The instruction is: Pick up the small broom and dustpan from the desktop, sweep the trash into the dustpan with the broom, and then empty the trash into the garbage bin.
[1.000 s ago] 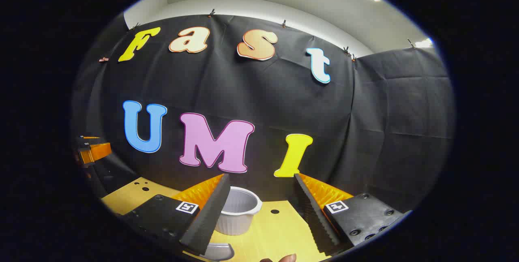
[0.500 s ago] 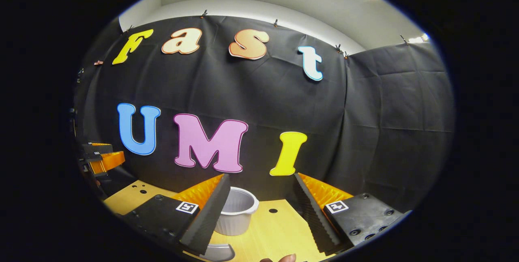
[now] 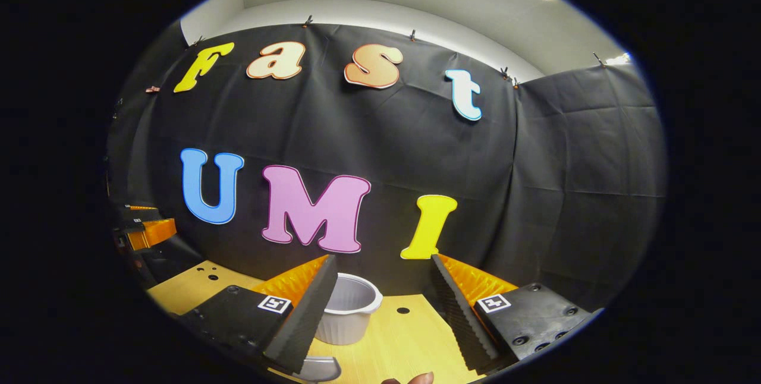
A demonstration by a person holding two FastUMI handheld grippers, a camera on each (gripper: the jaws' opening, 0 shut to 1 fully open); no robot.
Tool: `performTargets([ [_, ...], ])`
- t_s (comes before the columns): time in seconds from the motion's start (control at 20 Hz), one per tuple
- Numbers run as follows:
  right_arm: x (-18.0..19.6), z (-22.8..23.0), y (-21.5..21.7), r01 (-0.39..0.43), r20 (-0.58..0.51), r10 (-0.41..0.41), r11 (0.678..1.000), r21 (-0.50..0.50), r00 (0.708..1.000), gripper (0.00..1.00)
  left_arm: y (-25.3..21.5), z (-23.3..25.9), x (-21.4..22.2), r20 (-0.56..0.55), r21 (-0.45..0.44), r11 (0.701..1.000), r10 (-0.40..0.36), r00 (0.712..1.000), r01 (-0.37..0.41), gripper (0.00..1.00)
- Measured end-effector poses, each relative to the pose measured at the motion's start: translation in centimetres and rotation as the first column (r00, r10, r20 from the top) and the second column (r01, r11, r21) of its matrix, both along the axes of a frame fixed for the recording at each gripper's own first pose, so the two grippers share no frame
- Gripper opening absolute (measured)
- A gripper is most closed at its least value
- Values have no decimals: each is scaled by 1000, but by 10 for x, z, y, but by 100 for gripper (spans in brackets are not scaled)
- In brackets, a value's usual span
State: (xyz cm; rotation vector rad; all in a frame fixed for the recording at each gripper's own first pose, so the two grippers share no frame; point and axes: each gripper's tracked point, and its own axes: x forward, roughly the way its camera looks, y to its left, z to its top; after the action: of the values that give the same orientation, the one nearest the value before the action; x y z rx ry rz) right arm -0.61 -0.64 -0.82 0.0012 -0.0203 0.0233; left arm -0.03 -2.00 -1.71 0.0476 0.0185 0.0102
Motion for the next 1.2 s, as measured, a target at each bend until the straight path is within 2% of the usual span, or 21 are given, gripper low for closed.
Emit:
performTargets([
  [0.05,0,-3,2,-11,-5,11,1000,-1,1000,97,3,1,-4,3,10,1000,12,1000,-12,95],
  [0.25,-5,-30,25,-122,-102,121,993,3,987,98,17,4,-19,20,54,997,60,998,-61,95],
  [0.35,-12,-62,44,-212,-224,206,977,-1,952,98,24,1,-28,18,68,994,81,997,-82,95],
  [0.4,-19,-80,52,-256,-297,245,967,2,923,97,28,-3,-32,13,74,993,91,996,-92,95],
  [0.5,-35,-119,66,-330,-439,306,944,23,845,97,36,-10,-39,-1,81,991,111,994,-110,95],
  [0.6,-52,-173,71,-375,-602,313,927,25,735,96,42,-16,-46,-12,82,989,126,992,-125,95],
  [0.7,-68,-218,83,-406,-705,320,913,50,633,97,46,-22,-51,-25,83,987,137,990,-134,95],
  [0.85,-96,-278,94,-438,-812,320,895,89,489,96,49,-33,-57,-45,103,986,133,990,-128,95],
  [1.0,-117,-339,107,-455,-889,287,885,103,357,97,51,-42,-64,-61,109,987,126,990,-118,95],
  [1.2,-140,-411,123,-420,-941,268,893,162,206,96,58,-55,-73,-85,91,988,132,988,-124,95],
])
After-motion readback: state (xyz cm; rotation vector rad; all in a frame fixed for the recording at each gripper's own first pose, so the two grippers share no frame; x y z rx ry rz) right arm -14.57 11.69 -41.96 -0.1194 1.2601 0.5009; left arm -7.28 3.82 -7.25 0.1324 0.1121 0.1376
